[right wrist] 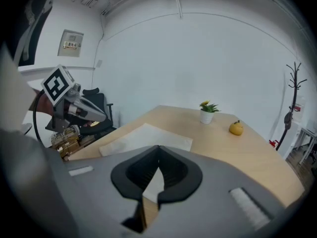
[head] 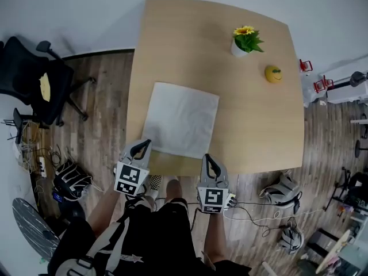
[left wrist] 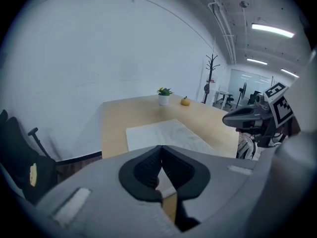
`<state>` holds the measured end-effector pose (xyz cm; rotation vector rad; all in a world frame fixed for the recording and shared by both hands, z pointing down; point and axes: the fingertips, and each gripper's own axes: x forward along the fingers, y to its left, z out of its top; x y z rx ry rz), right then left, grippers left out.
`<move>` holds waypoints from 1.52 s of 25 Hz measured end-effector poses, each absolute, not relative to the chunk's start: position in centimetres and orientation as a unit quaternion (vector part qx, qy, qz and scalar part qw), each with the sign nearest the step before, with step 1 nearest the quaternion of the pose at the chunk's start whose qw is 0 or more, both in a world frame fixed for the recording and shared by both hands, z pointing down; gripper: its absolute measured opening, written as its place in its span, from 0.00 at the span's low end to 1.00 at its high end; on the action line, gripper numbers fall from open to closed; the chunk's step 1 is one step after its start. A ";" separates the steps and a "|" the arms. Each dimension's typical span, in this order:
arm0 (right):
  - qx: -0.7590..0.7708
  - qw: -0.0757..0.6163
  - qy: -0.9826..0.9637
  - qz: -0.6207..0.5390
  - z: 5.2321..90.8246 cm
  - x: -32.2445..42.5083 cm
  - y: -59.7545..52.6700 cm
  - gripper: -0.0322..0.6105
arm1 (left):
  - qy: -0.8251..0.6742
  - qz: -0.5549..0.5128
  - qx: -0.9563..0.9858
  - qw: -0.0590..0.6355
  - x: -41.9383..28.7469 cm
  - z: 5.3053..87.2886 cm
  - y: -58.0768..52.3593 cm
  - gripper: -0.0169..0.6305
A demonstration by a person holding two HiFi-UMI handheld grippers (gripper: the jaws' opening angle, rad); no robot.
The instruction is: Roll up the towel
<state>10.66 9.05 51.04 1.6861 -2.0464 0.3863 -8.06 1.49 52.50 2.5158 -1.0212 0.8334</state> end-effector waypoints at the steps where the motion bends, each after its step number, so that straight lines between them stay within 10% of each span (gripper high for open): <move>1: 0.604 0.239 -0.747 0.141 51.7 10.7 9.0 0.06 | -0.350 0.306 0.873 0.150 -8.1 53.4 1.5 0.04; 21: 0.252 0.541 -0.798 0.085 63.7 10.5 14.1 0.31 | -0.031 0.584 0.808 -0.075 -9.6 63.0 5.2 0.28; 38: 0.143 0.595 -0.785 0.098 67.3 11.3 14.5 0.25 | 0.043 0.641 0.761 -0.094 -9.8 65.9 5.5 0.23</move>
